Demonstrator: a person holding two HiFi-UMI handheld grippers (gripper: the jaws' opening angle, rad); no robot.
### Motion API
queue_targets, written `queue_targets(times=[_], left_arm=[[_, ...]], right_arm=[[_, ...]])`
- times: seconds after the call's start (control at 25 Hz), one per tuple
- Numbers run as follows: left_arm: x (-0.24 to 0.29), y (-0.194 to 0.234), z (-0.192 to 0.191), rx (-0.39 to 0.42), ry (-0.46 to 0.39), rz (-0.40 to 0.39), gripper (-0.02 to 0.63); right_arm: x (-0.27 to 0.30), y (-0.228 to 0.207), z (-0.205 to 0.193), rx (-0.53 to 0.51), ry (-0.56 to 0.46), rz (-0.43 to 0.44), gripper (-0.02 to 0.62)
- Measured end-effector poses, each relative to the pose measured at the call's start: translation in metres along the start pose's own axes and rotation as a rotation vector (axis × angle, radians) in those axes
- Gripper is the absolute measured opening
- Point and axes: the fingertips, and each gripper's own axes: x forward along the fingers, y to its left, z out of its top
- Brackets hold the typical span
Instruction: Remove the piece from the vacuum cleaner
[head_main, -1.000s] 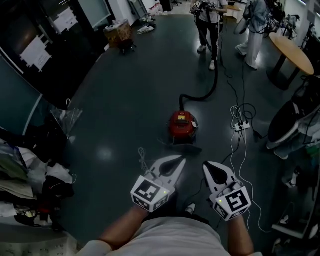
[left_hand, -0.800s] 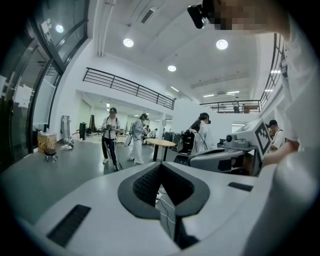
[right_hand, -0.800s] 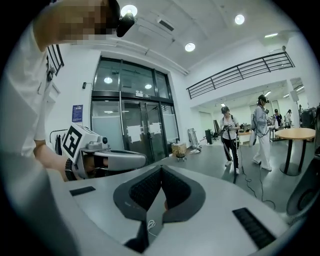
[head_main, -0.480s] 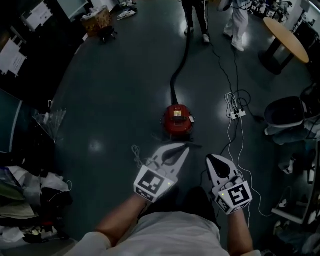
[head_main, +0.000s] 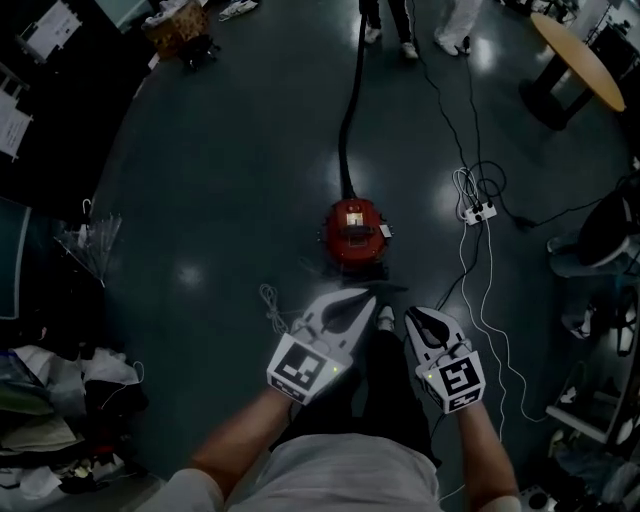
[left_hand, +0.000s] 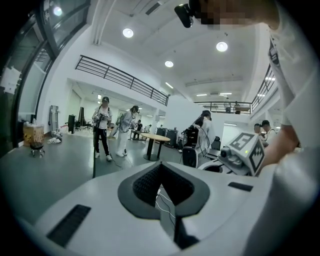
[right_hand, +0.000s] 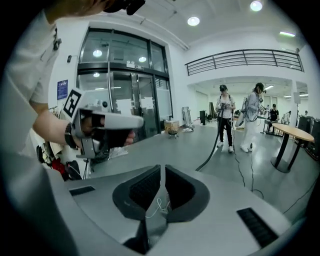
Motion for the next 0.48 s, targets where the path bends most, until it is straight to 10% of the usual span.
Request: queue_targets(times=[0.48], left_arm=[[0.092,0.057,-0.090,-0.081,0.035,0.028,0.005]], right_arm=[[0.142,-0.078,-0.183,-0.162,0.260,0.110,0.029]])
